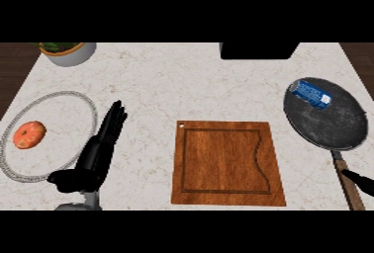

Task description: Pick the can from the cutting board and place it in the pan

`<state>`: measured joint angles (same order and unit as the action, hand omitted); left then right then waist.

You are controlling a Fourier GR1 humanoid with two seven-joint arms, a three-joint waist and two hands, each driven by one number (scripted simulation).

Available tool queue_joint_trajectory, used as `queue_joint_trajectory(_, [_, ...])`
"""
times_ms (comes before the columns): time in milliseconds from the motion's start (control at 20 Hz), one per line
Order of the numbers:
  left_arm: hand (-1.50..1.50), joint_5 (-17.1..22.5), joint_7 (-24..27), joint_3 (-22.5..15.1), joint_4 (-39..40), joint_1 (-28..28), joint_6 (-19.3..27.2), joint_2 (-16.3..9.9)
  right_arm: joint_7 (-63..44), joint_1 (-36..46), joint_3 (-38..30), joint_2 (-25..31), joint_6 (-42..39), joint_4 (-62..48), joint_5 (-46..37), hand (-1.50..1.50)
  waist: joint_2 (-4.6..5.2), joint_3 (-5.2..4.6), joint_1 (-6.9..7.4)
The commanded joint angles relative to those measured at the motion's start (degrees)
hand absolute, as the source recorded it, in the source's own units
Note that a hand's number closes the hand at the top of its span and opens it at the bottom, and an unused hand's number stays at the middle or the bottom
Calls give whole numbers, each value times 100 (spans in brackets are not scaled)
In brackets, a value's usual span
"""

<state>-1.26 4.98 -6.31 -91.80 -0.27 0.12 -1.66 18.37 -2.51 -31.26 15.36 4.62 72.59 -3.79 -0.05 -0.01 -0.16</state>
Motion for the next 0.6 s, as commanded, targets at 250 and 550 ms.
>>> queue_joint_trajectory(250, [0,-172,176,-144,89,51,70,159,-312,-348,96,12,252,436,-231,-150,3,0,7])
queue_joint_trajectory(550, [0,-59,420,53,160,165,-106,-35,-183,-97,450,-295,967,244,-864,-150,5,1,32])
